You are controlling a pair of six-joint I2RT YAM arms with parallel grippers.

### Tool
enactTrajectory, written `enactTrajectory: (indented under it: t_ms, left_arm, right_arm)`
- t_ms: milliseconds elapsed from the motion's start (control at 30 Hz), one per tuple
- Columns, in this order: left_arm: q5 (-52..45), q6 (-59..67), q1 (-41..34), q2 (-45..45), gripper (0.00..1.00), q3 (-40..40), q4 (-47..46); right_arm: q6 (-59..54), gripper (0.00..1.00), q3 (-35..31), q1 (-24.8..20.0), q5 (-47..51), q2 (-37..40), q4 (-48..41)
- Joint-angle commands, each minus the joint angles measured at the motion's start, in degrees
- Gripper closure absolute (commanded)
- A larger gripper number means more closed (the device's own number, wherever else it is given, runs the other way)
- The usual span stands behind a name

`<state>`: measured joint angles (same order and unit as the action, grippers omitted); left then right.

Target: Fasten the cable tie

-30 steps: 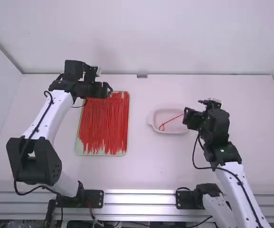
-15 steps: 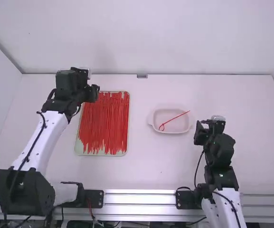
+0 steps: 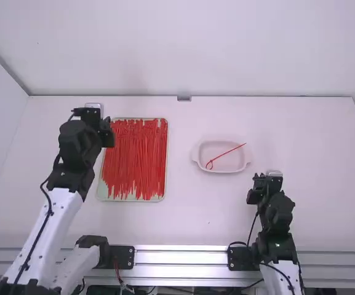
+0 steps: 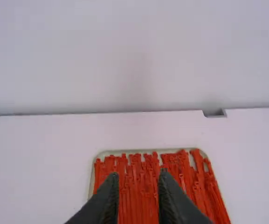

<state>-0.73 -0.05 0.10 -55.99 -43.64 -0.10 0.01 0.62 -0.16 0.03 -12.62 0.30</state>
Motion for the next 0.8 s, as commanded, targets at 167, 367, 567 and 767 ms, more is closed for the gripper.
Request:
enactTrajectory:
  t_ms: [167, 367, 567, 767]
  left_arm:
    - [0.73, 0.05, -0.10, 11.46, 0.97, 11.14, 0.10]
    - [0.73, 0.05, -0.10, 18.53, 1.00, 18.21, 0.10]
    - [0.73, 0.05, -0.10, 25.36, 1.00, 25.03, 0.10]
    - [0.73, 0.05, -0.10, 31.78, 1.00, 31.45, 0.10]
  right_arm:
    - [-0.01, 0.94, -0.62, 0.16, -0.03, 7.12, -0.30]
    - [-0.01, 1.00, -0.62, 0.16, -0.03, 10.73, -0.30]
    - [-0.01, 1.00, -0.62, 0.16, -0.03, 12.62, -0.30]
    - [-0.01, 1.00, -0.62, 0.16, -0.03, 12.62, -0.30]
